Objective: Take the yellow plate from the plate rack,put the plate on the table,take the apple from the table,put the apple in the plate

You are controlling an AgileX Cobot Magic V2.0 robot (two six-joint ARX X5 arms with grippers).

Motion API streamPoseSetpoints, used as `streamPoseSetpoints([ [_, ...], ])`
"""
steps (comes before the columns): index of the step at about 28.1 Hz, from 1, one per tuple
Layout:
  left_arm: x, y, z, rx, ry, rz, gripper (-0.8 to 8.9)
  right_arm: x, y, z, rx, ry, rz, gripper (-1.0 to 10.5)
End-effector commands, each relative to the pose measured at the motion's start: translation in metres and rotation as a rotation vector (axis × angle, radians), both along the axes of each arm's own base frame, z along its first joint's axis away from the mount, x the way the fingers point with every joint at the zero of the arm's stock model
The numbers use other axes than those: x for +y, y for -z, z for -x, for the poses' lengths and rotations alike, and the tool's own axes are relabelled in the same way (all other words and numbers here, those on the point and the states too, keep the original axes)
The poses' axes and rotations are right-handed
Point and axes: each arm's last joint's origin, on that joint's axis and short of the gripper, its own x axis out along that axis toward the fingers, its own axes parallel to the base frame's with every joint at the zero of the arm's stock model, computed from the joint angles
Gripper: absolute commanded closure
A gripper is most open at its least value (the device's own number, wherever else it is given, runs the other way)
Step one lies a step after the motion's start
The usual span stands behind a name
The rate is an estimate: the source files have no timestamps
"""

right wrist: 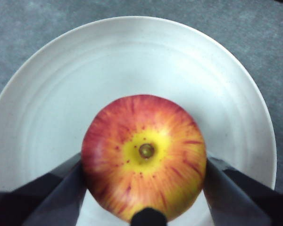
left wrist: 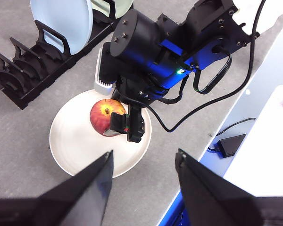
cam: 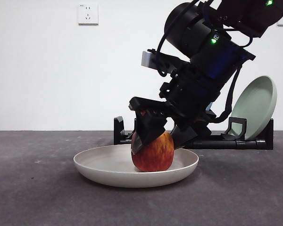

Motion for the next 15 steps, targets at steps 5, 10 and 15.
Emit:
streamPoseSetpoints([
  [5, 0.0, 0.002, 0.001, 0.009, -0.004, -0.009, 5.93, -0.001, 0.012, 0.001, 0.042, 0.009, 0.033, 4.5],
  [10, 0.0, 0.002, 0.001, 0.009, -0.003, -0.009, 5.93, -0.001, 0.009, 0.002, 0.035, 0.009, 0.026, 3.8],
  [15, 0.001, 0.002, 0.001, 0.011, -0.003, -0.014, 5.93, -0.004, -0.012, 0.006, -0.008, 0.01, -0.008, 3.8],
])
